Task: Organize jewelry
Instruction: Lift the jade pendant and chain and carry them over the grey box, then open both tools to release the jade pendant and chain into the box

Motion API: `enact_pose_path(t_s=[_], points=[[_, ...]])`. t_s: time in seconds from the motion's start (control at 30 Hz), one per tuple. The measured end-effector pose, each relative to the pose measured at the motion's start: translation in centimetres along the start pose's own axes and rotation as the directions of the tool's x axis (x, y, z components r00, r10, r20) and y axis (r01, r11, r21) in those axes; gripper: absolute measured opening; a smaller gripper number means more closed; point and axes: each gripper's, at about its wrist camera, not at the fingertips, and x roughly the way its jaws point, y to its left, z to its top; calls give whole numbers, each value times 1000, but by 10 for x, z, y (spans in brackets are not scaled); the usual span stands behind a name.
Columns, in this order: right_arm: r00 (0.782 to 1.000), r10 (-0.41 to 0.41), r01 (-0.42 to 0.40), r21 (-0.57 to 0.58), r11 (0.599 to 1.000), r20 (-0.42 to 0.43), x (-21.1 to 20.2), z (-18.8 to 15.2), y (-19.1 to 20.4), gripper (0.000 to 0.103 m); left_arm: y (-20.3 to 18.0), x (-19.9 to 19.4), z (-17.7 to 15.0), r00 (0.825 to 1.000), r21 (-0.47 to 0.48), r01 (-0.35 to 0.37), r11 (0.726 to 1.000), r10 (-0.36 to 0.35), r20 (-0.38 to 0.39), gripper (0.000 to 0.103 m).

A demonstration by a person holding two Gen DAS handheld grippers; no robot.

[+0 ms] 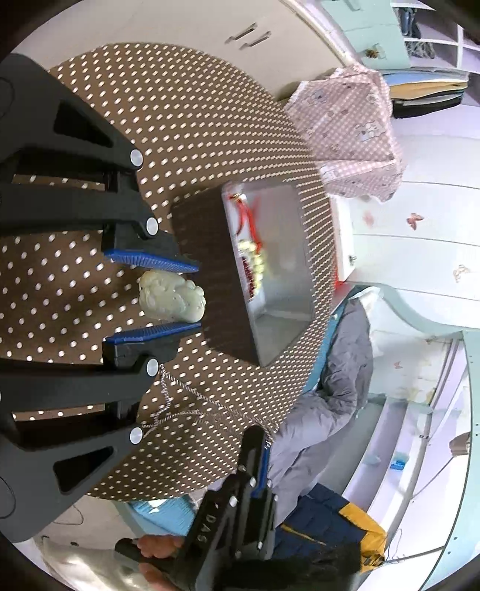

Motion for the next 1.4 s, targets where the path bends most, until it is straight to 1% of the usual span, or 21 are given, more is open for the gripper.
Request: enact_pose_path(t_s=[0.17, 0.33, 0.53, 0.7, 0.87, 0.97, 1.1, 1.23, 1.27, 1.37, 1.4], points=[[997, 2, 0, -26, 1000, 75, -14, 27, 3, 9, 5, -10, 14, 999, -5, -1, 1000, 1, 47, 28], [988, 1, 7, -53, 999, 155, -29, 57, 6, 8, 12, -21, 31, 996, -10, -14, 1000, 15, 93, 28], [971, -6, 28, -93, 995, 238, -42, 94, 9, 8, 18, -33, 54, 989, -10, -31, 999, 32, 142, 28], [954, 2, 35, -118, 992, 300, -52, 119, 15, 8, 21, -37, 72, 986, -1, -41, 999, 41, 163, 28], [941, 27, 26, -154, 988, 336, -56, 137, 24, 8, 25, -39, 88, 983, -6, -42, 999, 43, 176, 28], [943, 41, 17, -171, 985, 330, -52, 137, 28, 8, 25, -40, 91, 982, -5, -45, 999, 45, 183, 28], [957, 60, -12, -169, 986, 282, -34, 127, 31, 8, 30, -33, 87, 985, -19, -32, 999, 35, 171, 28], [976, 78, -52, -133, 990, 205, -8, 111, 32, 8, 35, -16, 79, 992, -49, -18, 999, 24, 126, 28], [981, 89, -70, -114, 991, 174, 2, 103, 30, 8, 37, -11, 76, 993, -55, -14, 998, 21, 114, 28], [989, 102, -94, -78, 993, 111, 21, 91, 31, 8, 39, 2, 69, 996, -75, -10, 997, 17, 83, 28], [990, 116, -111, -60, 992, 77, 31, 83, 30, 8, 40, 5, 67, 997, -80, -8, 997, 14, 74, 28]])
